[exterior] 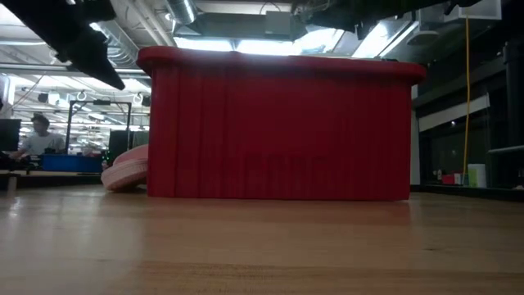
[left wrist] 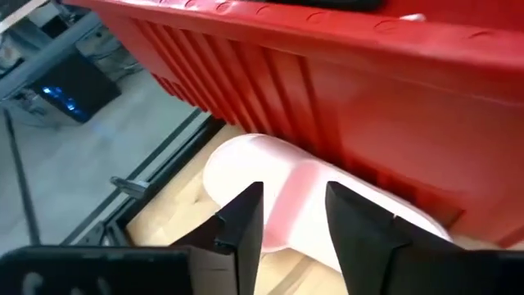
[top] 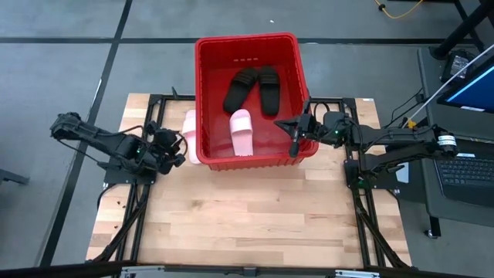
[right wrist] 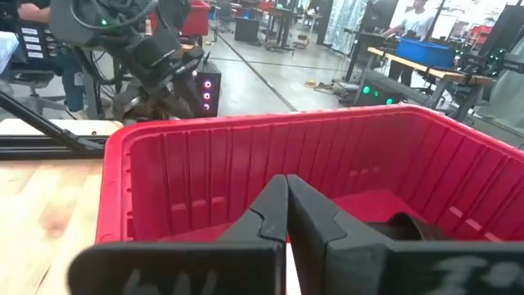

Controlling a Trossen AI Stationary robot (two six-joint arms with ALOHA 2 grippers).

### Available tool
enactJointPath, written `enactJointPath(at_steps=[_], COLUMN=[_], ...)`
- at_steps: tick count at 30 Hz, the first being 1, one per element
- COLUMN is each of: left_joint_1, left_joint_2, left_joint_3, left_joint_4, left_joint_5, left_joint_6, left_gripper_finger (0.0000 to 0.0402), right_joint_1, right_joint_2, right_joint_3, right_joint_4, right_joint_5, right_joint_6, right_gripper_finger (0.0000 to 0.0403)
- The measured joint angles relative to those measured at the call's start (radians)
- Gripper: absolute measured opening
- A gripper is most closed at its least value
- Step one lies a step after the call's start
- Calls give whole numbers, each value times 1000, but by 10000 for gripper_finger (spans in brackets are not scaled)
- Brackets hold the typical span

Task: Pick and place slides into bin
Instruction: Put the pink slide in the red bin

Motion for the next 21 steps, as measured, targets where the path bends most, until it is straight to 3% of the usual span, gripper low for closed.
enactJointPath(at_steps=[9,13,21], left_joint_1=[77,89,88], left_joint_2=[119,203,299], left_joint_3=[0,0,0], left_joint_4=[48,136,78], left_joint_5=[65,67,62], left_joint_6=[-59,10,43], left_gripper_finger=[136,132,133], right_joint_1=[0,0,0], right_joint_2=[0,0,0], right_joint_3=[0,0,0], right_joint_4=[0,-8,-104], right_joint_5=[0,0,2], right_joint_6=[-3,-4,48], right_gripper_finger=[11,11,11])
